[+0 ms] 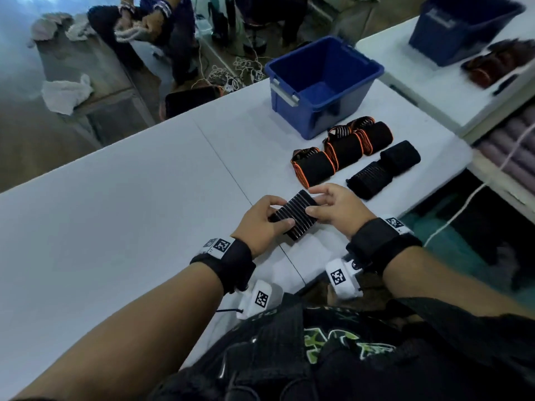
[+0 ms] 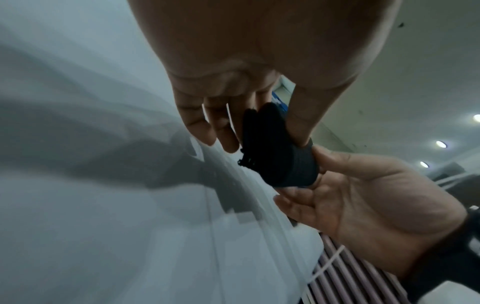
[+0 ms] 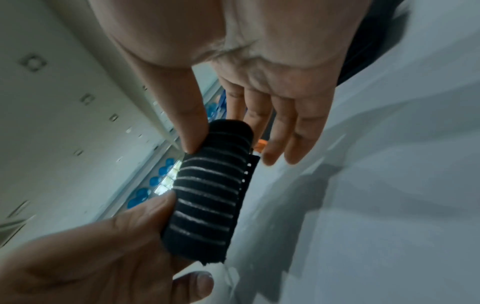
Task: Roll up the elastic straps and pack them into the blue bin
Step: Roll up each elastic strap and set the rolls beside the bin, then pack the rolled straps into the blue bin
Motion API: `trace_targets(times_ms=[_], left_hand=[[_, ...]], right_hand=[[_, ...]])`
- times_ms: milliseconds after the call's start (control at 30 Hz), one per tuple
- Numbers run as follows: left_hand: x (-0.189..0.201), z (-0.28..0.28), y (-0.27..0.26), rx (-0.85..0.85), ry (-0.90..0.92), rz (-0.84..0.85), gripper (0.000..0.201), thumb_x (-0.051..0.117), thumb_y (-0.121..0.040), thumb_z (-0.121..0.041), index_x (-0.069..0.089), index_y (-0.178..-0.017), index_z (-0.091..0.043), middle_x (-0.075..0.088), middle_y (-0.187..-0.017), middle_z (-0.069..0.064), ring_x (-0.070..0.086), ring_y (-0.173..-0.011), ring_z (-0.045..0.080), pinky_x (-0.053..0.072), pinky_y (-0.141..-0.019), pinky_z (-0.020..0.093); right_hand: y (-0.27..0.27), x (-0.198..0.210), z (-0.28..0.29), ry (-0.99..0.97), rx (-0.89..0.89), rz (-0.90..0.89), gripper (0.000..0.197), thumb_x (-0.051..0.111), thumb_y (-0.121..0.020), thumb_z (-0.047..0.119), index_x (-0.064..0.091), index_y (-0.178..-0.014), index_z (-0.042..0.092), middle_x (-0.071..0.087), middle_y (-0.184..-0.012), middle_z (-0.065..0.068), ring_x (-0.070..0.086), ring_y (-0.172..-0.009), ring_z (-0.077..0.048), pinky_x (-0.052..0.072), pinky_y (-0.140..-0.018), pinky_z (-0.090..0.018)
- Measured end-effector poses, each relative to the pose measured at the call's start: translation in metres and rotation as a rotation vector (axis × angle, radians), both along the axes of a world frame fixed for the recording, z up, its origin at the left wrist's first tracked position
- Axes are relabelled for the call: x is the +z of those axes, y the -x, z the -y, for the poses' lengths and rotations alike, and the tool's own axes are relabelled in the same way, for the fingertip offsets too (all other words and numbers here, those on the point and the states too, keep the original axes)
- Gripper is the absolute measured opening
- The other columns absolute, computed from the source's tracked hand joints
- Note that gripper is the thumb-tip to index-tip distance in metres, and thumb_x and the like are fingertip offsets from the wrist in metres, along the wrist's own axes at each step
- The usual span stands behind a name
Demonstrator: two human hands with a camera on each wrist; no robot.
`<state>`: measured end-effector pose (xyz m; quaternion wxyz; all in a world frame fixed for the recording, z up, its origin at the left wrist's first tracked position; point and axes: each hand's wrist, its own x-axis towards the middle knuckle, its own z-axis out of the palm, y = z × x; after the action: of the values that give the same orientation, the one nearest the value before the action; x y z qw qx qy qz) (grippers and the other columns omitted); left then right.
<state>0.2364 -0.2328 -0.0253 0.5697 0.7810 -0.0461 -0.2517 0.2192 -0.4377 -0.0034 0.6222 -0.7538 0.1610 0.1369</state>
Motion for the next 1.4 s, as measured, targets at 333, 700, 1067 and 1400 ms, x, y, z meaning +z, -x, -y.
trace_targets(times_ms=[333,700,1067,1400], left_hand=[[0.004,0.065,-0.063,-0.011,-0.338,0.279,0.005,0.065,-0.093,-0.029,0.063,-0.094,-0.025,0.062,-0.085,-0.011,0.059,-0.082,0.012,0.041,-0.074,0.025],[0.070,0.114,-0.186,0.575,-0.238,0.145,0.044,0.067,-0.086,-0.049,0.043,-0.116,-0.026,0.062,-0.106,0.011,0.070,-0.093,0.034,0.064,-0.064,0.046],[0.081,0.167,-0.204,0.538,-0.308,0.117,0.050,0.062,-0.096,-0.029,0.047,-0.143,-0.031,0.071,-0.108,0.013,0.073,-0.083,0.031,0.063,-0.071,0.049],[0.084,0.184,-0.207,0.570,-0.363,0.052,0.060,0.060,-0.100,-0.022,0.036,-0.153,-0.034,0.068,-0.112,0.015,0.070,-0.094,0.036,0.061,-0.079,0.052]], right_hand=[[-0.005,-0.016,0.062,0.429,-0.128,0.004,0.035,0.074,-0.086,0.017,0.061,-0.118,0.012,0.068,-0.107,-0.003,0.064,-0.103,-0.017,0.052,-0.096,-0.033],[-0.033,-0.009,0.094,0.723,0.368,0.045,0.036,0.064,-0.092,0.038,0.055,-0.112,0.009,0.065,-0.105,-0.008,0.062,-0.101,-0.027,0.049,-0.082,-0.033],[-0.089,0.046,0.195,0.475,0.352,0.189,0.017,0.066,-0.088,0.025,0.066,-0.104,0.020,0.068,-0.088,0.007,0.062,-0.082,-0.009,0.048,-0.079,-0.026],[-0.192,0.034,0.251,0.948,0.756,0.230,0.084,0.084,-0.069,0.028,0.045,-0.143,0.025,0.048,-0.143,-0.002,0.052,-0.125,-0.028,0.045,-0.104,-0.040]])
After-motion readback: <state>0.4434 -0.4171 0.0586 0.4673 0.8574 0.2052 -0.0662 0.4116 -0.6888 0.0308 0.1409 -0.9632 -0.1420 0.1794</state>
